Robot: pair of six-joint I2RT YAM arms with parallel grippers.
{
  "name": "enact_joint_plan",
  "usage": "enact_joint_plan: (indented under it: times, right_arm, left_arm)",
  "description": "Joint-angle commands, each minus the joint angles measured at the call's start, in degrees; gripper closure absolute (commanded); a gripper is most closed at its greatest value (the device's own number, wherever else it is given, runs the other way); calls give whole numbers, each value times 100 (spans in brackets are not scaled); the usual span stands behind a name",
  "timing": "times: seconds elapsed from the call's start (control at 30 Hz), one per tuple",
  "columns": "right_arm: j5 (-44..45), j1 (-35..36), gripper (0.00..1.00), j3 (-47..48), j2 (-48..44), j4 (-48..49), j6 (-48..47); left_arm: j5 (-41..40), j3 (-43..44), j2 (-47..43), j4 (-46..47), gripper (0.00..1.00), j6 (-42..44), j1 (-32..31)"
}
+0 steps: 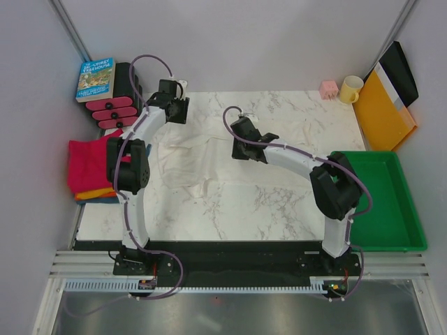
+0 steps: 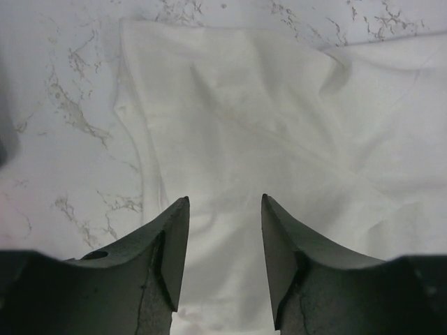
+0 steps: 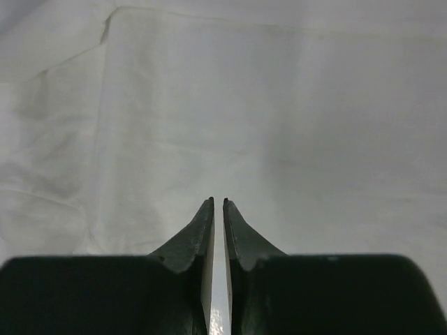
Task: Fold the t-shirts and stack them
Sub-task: Fold the flattened tshirt in 1/3 of the way
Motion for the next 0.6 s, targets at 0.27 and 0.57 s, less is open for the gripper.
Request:
enact_joint_plan:
  times: [0.27,0.57]
  right_arm:
    - [-991,153,83,3130,2394,39,-456]
    - [-1484,162,83,4248,3643,-49,-456]
  left_arm:
    - [47,469,755,-329,58,473,3]
    - [73,451,817,-558,59,561,3]
